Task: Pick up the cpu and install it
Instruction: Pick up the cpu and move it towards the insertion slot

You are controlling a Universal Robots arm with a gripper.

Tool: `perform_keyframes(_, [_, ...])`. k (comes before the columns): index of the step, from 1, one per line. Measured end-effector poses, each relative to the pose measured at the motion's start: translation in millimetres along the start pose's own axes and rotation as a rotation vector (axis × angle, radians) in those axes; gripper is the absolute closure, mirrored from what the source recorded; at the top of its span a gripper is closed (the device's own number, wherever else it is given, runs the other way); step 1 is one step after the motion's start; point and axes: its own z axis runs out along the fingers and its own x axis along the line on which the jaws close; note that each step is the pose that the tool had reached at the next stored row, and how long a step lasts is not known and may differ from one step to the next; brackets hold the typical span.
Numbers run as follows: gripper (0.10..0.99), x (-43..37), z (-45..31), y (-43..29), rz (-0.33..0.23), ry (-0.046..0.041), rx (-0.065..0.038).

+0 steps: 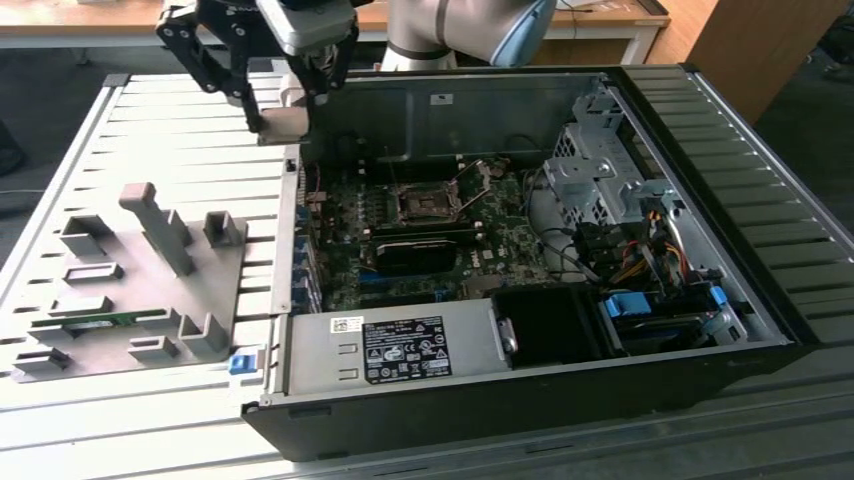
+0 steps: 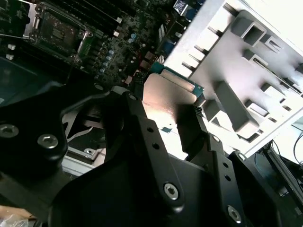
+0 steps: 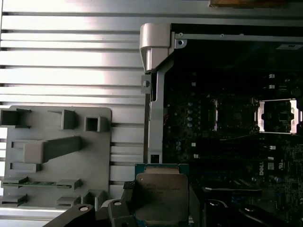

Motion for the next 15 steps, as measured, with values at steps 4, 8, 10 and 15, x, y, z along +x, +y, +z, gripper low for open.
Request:
perform_keyframes(4, [0.549, -11.6, -0.3, 0.5, 0.000, 0.0001, 0.000])
perform_keyframes(8, [0.549, -22.1, -0.5, 1.1, 0.000, 0.0001, 0.000])
perform_keyframes(10, [0.549, -27.3, -0.6, 1.4, 0.000, 0.0001, 0.000])
perform_keyframes(15, [0.549, -41.8, -0.8, 2.2, 0.000, 0.0001, 0.000])
